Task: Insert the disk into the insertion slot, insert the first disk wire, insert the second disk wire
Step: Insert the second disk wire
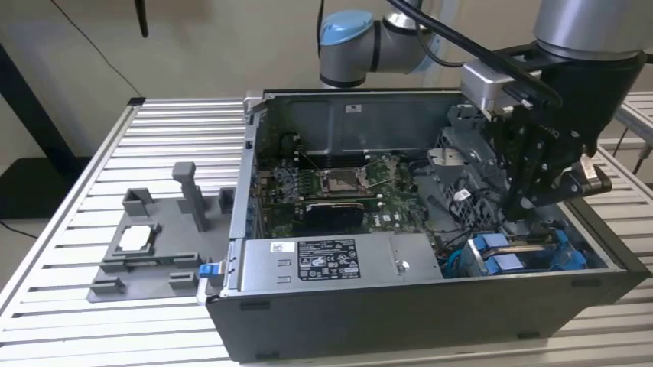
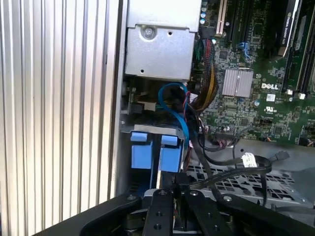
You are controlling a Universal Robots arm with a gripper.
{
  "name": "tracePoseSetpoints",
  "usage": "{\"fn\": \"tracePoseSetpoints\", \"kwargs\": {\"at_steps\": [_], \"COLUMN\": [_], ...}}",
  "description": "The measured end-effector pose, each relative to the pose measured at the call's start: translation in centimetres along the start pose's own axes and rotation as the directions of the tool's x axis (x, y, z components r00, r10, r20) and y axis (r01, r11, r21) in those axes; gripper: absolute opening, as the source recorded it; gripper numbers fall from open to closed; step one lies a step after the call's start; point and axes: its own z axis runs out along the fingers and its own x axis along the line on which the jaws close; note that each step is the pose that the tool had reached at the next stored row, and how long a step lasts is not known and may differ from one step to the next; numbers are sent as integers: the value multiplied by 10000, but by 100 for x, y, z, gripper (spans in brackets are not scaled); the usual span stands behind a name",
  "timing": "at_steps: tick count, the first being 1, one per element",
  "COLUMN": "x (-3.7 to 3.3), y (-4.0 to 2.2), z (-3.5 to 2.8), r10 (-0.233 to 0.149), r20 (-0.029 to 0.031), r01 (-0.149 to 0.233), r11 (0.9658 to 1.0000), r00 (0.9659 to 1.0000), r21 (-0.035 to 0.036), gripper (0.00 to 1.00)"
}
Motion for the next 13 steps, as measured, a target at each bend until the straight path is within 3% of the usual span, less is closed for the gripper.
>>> {"fn": "tracePoseSetpoints", "kwargs": {"at_steps": [5,11,12,13], "x": [89,93,94,95], "y": [-8,-9,-9,-8], "z": [11,11,11,13], "r10": [-2,-3,-2,4], "r20": [2,4,11,71], "r01": [2,3,2,-4], "r11": [10000,10000,10000,10000], "r00": [10000,10000,10000,10000], "r21": [-35,-37,-37,-32], "gripper": [16,16,16,16]}}
